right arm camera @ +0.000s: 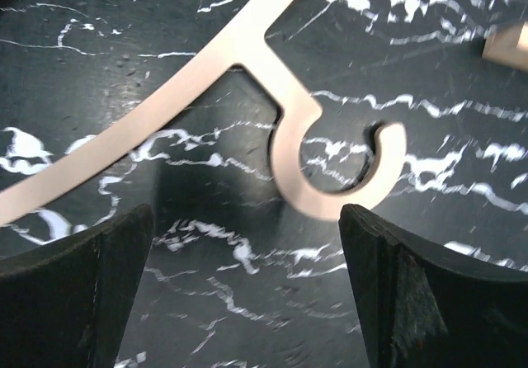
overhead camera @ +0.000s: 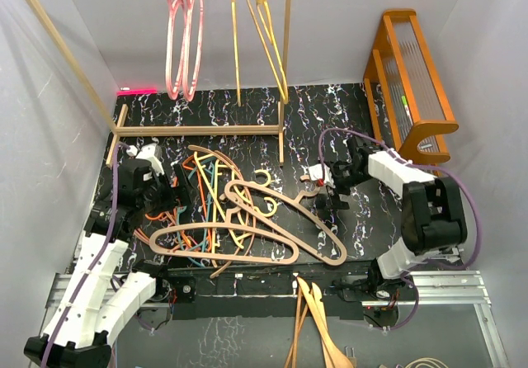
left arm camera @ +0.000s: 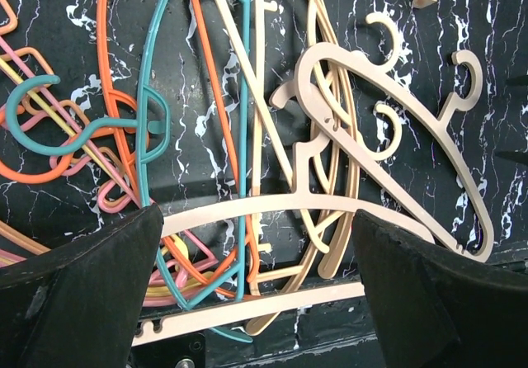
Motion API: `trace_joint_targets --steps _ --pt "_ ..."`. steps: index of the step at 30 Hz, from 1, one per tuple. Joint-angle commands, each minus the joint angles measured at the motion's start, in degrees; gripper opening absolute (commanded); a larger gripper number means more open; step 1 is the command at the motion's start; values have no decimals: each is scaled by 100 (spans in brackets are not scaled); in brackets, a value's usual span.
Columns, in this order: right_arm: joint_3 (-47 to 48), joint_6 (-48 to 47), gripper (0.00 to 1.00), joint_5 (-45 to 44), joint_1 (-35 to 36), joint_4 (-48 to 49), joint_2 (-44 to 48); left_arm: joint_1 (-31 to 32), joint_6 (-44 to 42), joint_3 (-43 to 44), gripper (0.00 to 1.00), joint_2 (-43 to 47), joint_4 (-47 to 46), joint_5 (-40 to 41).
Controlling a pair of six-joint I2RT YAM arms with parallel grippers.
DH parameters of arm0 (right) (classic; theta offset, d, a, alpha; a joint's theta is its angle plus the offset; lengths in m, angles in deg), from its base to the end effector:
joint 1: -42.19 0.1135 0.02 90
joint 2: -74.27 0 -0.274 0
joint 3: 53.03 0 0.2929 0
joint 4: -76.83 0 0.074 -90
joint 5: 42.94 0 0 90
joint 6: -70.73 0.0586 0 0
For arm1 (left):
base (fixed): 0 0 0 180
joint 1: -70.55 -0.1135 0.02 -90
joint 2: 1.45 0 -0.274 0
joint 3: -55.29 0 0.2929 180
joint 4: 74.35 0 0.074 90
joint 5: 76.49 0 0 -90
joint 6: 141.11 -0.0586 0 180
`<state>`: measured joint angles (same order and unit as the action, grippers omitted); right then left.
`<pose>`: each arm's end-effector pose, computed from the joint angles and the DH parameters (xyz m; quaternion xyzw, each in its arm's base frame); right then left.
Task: Organize the hangers
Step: Pick up the hanger at the center of the board.
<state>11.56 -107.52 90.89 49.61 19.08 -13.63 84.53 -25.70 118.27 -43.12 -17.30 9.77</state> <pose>0.2893 0.0786 0.1566 -0.7051 0.5993 0.2364 0.2963 0.1890 -0.0510 0.3247 -0.0738 0.8866 -0.1809 0.4193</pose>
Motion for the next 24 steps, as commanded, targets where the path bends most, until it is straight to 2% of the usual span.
trace_joint_targets --steps 1,7,12,17,19,22,24 --pt "728 -1640 98 550 166 -336 -547 -35 127 105 97 -161 -138 -2" --pt "680 -1338 93 307 379 214 -933 -35 166 87 97 -222 -250 -91" --pt "1048 -1383 82 268 383 -315 -1617 -33 166 77 97 -309 -352 -250" --pt "962 -1610 78 -2 500 -416 -1871 -26 175 133 97 -429 -342 -284" --pt "1052 -1485 73 -32 513 -408 -2049 -24 175 172 97 -504 -316 -268" --pt "1274 -1411 57 -158 559 -654 -2394 -9 179 230 97 -576 -297 -254" --pt "1408 -1186 53 -207 615 -708 -2517 4 171 277 97 -614 -289 -226"
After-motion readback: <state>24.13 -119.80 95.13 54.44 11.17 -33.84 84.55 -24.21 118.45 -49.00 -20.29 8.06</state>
